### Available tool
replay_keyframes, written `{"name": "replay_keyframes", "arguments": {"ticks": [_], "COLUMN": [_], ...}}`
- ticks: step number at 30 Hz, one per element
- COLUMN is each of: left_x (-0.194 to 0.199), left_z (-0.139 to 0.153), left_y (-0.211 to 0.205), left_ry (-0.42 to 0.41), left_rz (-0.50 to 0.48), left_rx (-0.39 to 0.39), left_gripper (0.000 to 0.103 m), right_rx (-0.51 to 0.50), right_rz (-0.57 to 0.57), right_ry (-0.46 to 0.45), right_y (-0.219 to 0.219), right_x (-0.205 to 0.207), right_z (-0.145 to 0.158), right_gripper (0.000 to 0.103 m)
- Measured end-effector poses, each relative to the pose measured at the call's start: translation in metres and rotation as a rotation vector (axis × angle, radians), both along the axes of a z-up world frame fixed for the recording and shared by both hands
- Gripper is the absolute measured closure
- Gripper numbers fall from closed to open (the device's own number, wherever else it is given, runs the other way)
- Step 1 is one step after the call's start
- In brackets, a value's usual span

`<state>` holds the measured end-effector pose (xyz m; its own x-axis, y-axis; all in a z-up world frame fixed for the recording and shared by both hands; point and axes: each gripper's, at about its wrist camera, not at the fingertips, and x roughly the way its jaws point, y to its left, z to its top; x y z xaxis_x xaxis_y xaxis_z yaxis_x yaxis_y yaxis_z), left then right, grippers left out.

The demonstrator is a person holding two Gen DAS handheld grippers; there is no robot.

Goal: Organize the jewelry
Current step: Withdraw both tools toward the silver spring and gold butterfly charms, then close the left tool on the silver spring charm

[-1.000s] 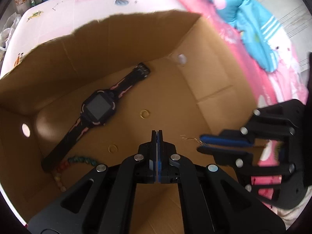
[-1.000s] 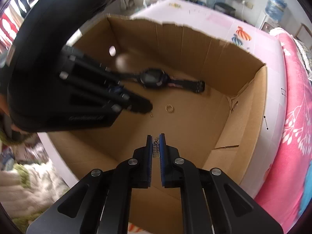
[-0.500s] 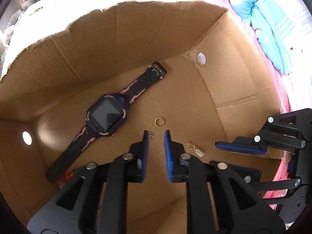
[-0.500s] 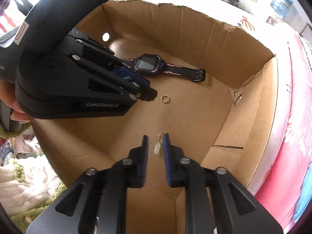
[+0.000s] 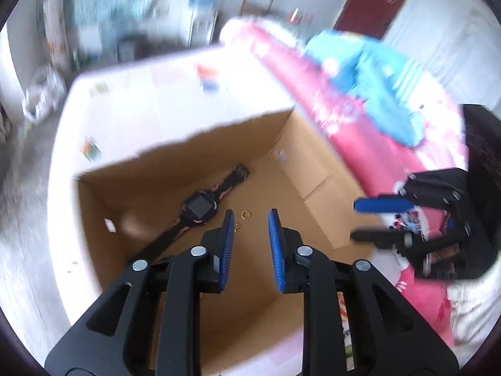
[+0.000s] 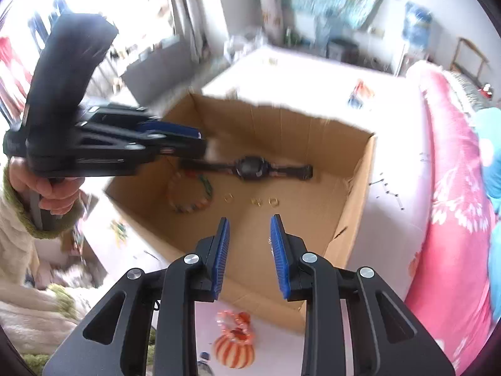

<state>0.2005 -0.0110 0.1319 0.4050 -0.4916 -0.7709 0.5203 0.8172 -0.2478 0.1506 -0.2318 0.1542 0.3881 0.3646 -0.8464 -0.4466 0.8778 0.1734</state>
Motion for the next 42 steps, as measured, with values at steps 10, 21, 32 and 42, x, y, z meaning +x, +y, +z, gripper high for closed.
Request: {"name": "replay_keyframes", "arguments": {"ticks": [10,21,32,42], "left_x": [-0.146,-0.155,-0.145,-0.147], "left_z": [-0.014,-0.133,-0.151,-0.146], "left_y": [0.051,0.031,0.015,-0.01], "left_ry": [-0.224,-0.05,-0.08,-0.163], "left_rz": [0.055,0.183,0.151,0.053], "left_rx": [-0.013,0.123,0.181,0.114], "left_gripper": [0.053,0.047,0.047,0.053], "right_rx": [0.253,0.131,0.188,0.192], "right_rz": [-0.106,-0.228,-0.269,-0.337], "right_ry": [-0.043,0.139,0.167,0.104], "right_y": [0.004,0.047,0.035,0.01], "right_x": [-0.114,-0.142,-0.132,-0.115], "right_z": [-0.036,-0.134,-0.155,-0.158], "right_gripper": [0.06,0.052,0.052,0.058]}}
